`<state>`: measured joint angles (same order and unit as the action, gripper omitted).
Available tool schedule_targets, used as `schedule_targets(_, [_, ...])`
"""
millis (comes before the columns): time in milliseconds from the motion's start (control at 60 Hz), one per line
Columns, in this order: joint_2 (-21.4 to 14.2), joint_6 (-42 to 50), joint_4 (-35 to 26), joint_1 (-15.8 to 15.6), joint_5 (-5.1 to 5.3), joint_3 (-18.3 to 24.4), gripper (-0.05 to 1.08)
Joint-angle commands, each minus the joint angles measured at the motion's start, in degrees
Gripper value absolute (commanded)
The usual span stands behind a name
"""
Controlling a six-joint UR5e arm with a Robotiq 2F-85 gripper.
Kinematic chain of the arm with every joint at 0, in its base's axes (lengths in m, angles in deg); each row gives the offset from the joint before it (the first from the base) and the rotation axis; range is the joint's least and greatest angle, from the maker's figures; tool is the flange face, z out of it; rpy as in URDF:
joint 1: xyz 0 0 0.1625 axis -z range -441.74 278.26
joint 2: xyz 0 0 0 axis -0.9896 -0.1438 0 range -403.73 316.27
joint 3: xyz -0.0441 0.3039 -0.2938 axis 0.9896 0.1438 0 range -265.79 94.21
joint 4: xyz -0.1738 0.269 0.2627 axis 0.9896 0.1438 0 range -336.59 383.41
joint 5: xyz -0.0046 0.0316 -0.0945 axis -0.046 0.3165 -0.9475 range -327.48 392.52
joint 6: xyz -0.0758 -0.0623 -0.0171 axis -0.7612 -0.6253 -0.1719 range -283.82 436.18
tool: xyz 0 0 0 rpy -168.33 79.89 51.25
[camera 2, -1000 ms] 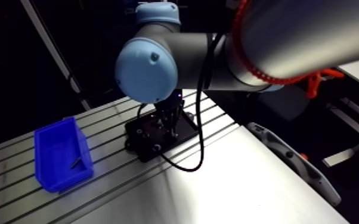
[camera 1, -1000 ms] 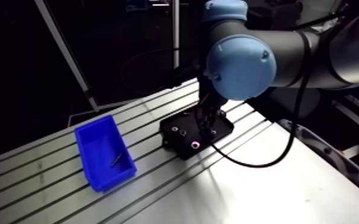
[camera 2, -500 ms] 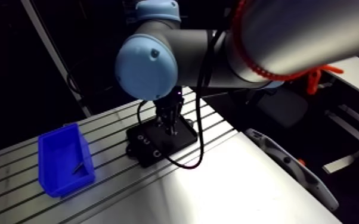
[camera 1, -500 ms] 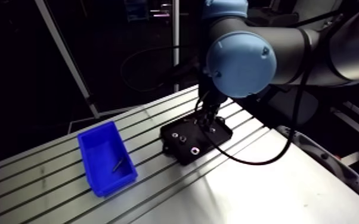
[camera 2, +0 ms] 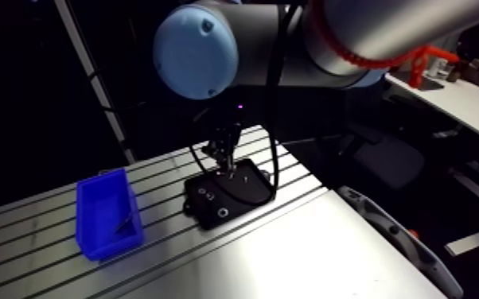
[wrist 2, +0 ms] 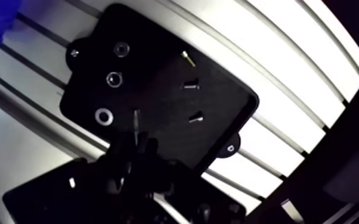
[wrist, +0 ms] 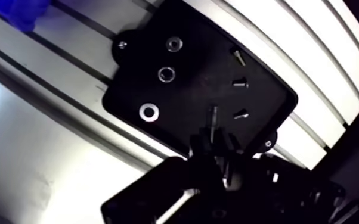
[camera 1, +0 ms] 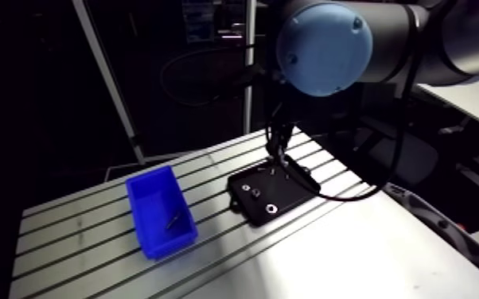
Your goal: Pick up the M10 bolt from the tray and put it into the blue bin.
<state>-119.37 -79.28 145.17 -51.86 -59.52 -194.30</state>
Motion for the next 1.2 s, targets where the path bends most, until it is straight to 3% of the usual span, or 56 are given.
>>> schedule_targets(17, [-1.7, -8.0, -7.3, -2.9, 0.07, 3.1, 1.07])
schedule_targets(200, [-2.1, -15.7, -9.8, -5.0, 0.07, 5.0, 1.07])
schedule_targets(483, [-3.1, -23.5, -10.3, -11.1, -0.27, 6.0, 1.07])
schedule_targets(867, [-2.7, -26.7, -9.6, -17.0, -0.55, 6.8, 1.07])
schedule_targets(1200, [0.0, -25.8, -7.5, -22.4, -0.55, 8.9, 1.06])
